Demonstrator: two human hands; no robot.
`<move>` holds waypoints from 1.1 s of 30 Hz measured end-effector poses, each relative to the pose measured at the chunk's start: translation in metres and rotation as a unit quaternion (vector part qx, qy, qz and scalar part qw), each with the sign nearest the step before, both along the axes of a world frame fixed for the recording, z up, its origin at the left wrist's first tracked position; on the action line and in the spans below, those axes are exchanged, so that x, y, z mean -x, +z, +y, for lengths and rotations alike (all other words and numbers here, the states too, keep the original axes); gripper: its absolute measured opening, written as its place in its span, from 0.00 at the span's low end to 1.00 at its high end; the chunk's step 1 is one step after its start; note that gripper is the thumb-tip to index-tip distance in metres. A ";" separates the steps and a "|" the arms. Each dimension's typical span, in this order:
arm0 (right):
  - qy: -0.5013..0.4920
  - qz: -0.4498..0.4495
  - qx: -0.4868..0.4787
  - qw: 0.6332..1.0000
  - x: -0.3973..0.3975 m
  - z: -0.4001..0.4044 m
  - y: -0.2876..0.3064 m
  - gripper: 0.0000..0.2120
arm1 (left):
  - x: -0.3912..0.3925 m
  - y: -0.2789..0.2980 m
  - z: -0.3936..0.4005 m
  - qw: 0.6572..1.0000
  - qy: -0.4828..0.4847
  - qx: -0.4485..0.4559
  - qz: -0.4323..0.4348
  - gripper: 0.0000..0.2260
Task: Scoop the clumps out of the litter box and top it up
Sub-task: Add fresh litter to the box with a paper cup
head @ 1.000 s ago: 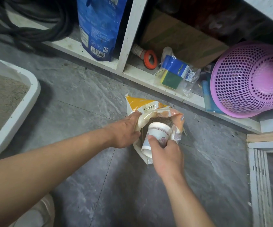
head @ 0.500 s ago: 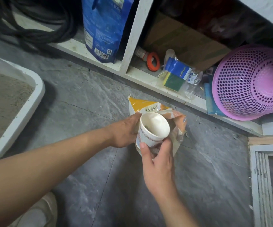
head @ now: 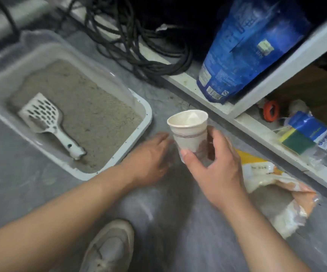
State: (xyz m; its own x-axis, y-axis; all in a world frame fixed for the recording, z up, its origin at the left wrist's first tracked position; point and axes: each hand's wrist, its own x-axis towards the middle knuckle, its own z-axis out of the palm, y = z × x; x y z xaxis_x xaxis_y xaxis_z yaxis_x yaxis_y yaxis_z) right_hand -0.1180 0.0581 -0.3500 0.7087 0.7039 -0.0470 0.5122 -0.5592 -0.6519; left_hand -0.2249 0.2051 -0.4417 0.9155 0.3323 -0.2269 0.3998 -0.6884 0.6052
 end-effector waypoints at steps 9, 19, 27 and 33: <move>0.161 -0.015 0.026 0.986 0.036 0.115 -0.014 0.29 | 0.084 0.001 0.020 0.992 0.049 -0.114 -0.029 0.37; 0.142 -0.017 0.111 0.984 0.037 0.136 -0.043 0.27 | 0.130 0.012 0.037 0.973 0.155 -0.134 -0.107 0.23; 0.168 -0.060 0.150 0.973 0.043 0.134 -0.045 0.25 | 0.154 0.020 0.076 0.912 0.317 -0.256 -0.042 0.23; 0.175 -0.052 0.164 0.970 0.043 0.137 -0.043 0.21 | 0.158 0.009 0.081 0.912 0.279 -0.301 0.019 0.26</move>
